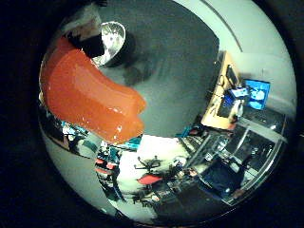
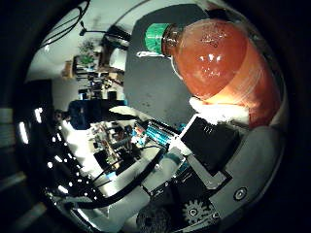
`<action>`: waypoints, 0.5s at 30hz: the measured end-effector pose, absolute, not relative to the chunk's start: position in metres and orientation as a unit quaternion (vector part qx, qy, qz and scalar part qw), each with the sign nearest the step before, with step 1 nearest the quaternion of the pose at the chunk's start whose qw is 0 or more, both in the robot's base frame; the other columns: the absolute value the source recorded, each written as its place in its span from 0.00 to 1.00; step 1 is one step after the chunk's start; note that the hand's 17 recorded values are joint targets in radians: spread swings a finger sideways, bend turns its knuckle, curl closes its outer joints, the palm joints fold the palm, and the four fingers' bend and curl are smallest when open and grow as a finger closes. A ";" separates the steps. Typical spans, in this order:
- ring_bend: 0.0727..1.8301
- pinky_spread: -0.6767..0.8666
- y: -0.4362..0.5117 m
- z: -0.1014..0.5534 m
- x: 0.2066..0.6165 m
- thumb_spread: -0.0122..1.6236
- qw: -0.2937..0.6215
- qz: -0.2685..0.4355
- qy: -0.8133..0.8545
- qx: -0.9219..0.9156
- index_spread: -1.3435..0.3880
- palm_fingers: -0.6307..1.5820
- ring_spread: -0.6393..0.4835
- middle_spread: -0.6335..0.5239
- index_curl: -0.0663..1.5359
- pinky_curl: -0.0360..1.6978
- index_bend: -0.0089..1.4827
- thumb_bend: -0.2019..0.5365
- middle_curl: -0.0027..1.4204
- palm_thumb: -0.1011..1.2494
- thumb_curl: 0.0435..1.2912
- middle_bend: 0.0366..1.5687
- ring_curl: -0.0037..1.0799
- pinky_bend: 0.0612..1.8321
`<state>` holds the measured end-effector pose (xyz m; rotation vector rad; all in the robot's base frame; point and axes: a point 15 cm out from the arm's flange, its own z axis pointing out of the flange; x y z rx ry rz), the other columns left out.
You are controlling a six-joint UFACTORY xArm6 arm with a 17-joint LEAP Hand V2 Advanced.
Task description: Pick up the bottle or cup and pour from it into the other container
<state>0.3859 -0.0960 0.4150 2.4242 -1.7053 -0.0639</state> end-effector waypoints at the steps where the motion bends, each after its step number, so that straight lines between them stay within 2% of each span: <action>1: 0.68 0.28 -0.096 0.416 0.388 0.05 0.106 -0.011 -0.571 0.814 0.65 0.76 0.32 0.40 0.62 0.57 0.80 0.25 0.67 0.95 0.70 0.83 0.90 0.63; 9: 0.68 0.26 -0.087 0.413 0.409 0.05 0.225 0.056 -0.539 0.810 0.65 0.77 0.31 0.40 0.62 0.58 0.79 0.25 0.67 0.94 0.70 0.82 0.91 0.62; 15: 0.67 0.25 -0.076 0.409 0.425 0.06 0.275 0.091 -0.522 0.802 0.65 0.77 0.31 0.40 0.62 0.59 0.79 0.25 0.68 0.94 0.71 0.82 0.91 0.61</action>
